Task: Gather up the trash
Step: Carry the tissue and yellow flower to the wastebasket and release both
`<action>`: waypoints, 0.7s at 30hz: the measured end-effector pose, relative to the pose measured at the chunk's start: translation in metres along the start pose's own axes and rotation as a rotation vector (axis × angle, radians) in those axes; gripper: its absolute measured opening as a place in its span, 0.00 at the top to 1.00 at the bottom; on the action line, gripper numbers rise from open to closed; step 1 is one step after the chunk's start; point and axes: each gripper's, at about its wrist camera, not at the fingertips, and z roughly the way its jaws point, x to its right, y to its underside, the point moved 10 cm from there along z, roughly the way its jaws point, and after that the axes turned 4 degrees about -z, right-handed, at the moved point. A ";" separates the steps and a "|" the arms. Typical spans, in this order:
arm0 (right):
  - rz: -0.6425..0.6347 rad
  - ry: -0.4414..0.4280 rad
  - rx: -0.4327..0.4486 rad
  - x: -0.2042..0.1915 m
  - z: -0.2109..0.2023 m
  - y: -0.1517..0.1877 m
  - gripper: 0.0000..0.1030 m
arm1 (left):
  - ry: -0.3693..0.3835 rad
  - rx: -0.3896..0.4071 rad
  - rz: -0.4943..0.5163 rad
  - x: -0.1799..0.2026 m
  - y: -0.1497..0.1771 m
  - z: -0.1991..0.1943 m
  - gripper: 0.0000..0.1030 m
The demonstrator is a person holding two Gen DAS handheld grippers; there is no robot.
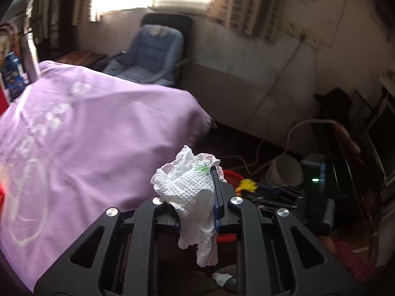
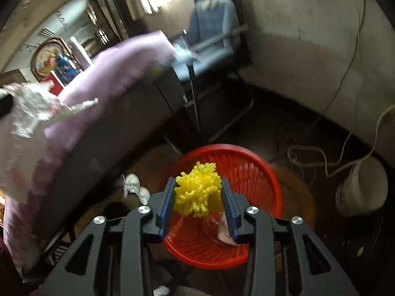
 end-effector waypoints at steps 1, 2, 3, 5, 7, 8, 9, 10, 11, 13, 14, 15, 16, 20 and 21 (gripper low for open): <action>0.016 0.003 -0.011 0.006 0.007 0.005 0.51 | 0.005 -0.019 0.015 0.008 0.003 0.010 0.81; 0.028 0.006 -0.007 0.011 0.009 0.005 0.50 | 0.009 -0.035 0.025 0.013 0.005 0.018 0.81; 0.044 0.008 0.002 0.017 0.008 0.005 0.50 | 0.014 -0.057 0.039 0.020 0.008 0.029 0.81; 0.075 -0.007 0.029 0.026 0.003 0.002 0.47 | 0.024 -0.086 0.056 0.028 0.011 0.044 0.81; 0.097 0.000 0.067 0.037 -0.007 -0.005 0.46 | 0.038 -0.116 0.074 0.038 0.016 0.060 0.81; 0.104 0.013 0.084 0.043 -0.014 -0.006 0.43 | 0.045 -0.129 0.083 0.042 0.019 0.068 0.81; 0.112 0.026 0.099 0.048 -0.021 -0.008 0.42 | 0.049 -0.141 0.091 0.046 0.021 0.076 0.79; 0.126 0.038 0.119 0.054 -0.026 -0.011 0.38 | 0.053 -0.153 0.102 0.050 0.024 0.084 0.79; 0.143 0.045 0.137 0.061 -0.032 -0.013 0.36 | 0.057 -0.165 0.112 0.053 0.026 0.091 0.79; 0.173 0.044 0.160 0.071 -0.041 -0.014 0.35 | 0.061 -0.194 0.131 0.059 0.032 0.106 0.78; 0.181 0.042 0.165 0.076 -0.043 -0.015 0.35 | 0.057 -0.209 0.138 0.061 0.035 0.113 0.78; 0.188 0.042 0.171 0.078 -0.045 -0.015 0.35 | 0.048 -0.227 0.145 0.061 0.039 0.122 0.76; 0.193 0.043 0.175 0.081 -0.046 -0.015 0.35 | 0.042 -0.238 0.146 0.061 0.041 0.128 0.72; 0.197 0.032 0.176 0.081 -0.048 -0.015 0.35 | 0.028 -0.270 0.141 0.061 0.049 0.144 0.43; 0.196 0.030 0.176 0.083 -0.049 -0.018 0.35 | 0.022 -0.262 0.145 0.061 0.049 0.143 0.35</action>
